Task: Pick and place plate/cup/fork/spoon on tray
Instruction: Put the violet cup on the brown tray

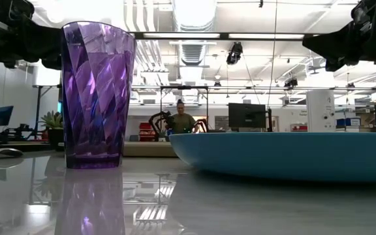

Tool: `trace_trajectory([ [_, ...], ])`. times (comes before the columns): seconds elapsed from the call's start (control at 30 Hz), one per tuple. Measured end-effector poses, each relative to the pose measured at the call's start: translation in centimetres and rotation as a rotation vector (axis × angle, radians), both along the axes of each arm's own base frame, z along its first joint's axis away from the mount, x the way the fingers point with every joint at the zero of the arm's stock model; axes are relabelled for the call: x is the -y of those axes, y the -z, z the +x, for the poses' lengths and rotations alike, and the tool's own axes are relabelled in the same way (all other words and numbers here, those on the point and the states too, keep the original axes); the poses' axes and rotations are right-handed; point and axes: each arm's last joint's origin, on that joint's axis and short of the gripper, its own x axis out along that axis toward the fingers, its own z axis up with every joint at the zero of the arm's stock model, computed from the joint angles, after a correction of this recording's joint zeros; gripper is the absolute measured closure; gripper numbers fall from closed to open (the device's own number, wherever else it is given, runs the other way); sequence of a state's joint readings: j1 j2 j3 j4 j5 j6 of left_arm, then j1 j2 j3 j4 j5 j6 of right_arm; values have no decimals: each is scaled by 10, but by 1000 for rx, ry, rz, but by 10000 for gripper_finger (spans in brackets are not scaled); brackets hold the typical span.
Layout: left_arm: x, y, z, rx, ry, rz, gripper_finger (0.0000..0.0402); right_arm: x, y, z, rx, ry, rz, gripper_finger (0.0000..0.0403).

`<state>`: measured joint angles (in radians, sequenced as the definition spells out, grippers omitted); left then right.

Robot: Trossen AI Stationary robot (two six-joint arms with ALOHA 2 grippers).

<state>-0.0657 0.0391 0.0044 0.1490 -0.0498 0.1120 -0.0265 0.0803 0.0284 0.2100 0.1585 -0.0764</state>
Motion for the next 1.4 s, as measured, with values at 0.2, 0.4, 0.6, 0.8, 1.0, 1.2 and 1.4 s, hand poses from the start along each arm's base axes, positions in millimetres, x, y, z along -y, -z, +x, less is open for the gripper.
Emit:
trace_trajectory([
  [0.2, 0, 0, 0, 1, 0, 0, 389, 0, 0, 0, 60, -50, 309, 394],
  [0.4, 0, 0, 0, 0, 0, 0, 389, 0, 0, 0, 95, -78, 476, 394],
  [0.6, 0, 0, 0, -4, 4, -25, 389, 0, -1, 0, 91, -73, 450, 394],
  [0.8, 0, -5, 1, 48, 26, -164, 389, 0, -1, 0, 97, -75, 455, 394],
  [1.0, 0, -23, -1, 233, 41, -173, 389, 0, -5, -1, 137, -83, 446, 394],
  [1.2, 0, -36, -4, 369, 51, -179, 389, 0, -18, -5, 250, -77, 297, 394],
  [1.4, 0, -42, -3, 439, 68, -201, 389, 0, -32, -11, 381, -58, 163, 394],
])
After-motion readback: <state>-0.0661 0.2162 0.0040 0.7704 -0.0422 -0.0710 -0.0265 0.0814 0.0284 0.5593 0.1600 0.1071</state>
